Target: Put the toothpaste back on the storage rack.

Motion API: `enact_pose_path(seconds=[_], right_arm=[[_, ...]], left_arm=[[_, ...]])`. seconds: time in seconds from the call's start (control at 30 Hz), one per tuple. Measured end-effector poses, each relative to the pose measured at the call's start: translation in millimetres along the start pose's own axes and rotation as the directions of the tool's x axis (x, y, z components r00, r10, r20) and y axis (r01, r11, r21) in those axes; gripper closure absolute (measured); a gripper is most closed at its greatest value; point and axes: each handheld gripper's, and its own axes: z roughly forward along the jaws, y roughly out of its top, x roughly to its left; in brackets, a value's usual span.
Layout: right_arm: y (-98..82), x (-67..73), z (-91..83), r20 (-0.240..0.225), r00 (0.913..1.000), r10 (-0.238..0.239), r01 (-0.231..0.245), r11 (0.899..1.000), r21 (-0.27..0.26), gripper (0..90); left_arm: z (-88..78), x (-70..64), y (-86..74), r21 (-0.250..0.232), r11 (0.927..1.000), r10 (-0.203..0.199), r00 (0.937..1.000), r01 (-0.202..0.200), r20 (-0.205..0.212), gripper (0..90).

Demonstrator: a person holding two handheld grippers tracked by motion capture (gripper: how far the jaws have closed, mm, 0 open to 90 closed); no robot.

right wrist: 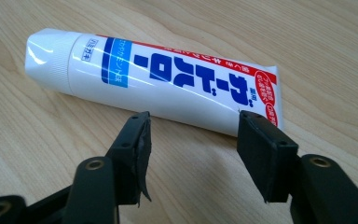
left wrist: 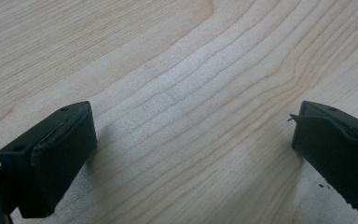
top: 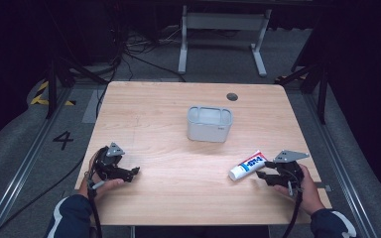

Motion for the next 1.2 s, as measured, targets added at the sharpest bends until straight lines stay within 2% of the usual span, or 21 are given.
enact_pose_path(seconds=[0.13,0.27,0.5,0.6,0.9,1.03,1.2], right_arm=[[1.2,2.0,0.1,-0.013,0.9998,-0.014,0.014,1.000,0.007,43.6],[0.4,1.7,0.4,-0.025,0.9997,0.008,-0.007,1.000,0.023,43.8],[4.1,0.7,7.1,-0.013,0.9999,0.005,-0.004,0.998,0.068,55.0],[8.6,-3.2,9.2,0.001,0.9996,0.027,-0.027,0.998,0.061,56.7],[22.4,-8.2,20.2,0.026,0.9994,0.021,-0.022,0.998,0.054,56.1],[30.0,-9.4,21.6,0.022,0.9992,0.032,-0.033,0.999,0.041,53.0],[43.8,-8.0,22.4,0.039,0.9939,0.103,-0.104,0.994,0.016,43.3]], left_arm=[[0.0,0.0,0.0,0.000,1.0000,0.000,1.0000,0.000,0.000,0.2],[0.0,0.0,0.0,0.000,1.0000,0.000,1.0000,0.000,0.000,0.2],[0.0,0.0,0.0,0.000,1.0000,0.000,1.0000,0.000,0.000,0.2],[0.0,0.0,0.0,0.000,1.0000,0.000,1.0000,0.000,0.000,0.2],[0.0,0.0,0.0,0.000,1.0000,0.000,1.0000,0.000,0.000,0.2],[0.0,0.0,0.0,0.000,1.0000,0.000,1.0000,0.000,0.000,0.2],[0.0,0.0,0.0,0.000,1.0000,0.000,1.0000,0.000,0.000,0.2]])
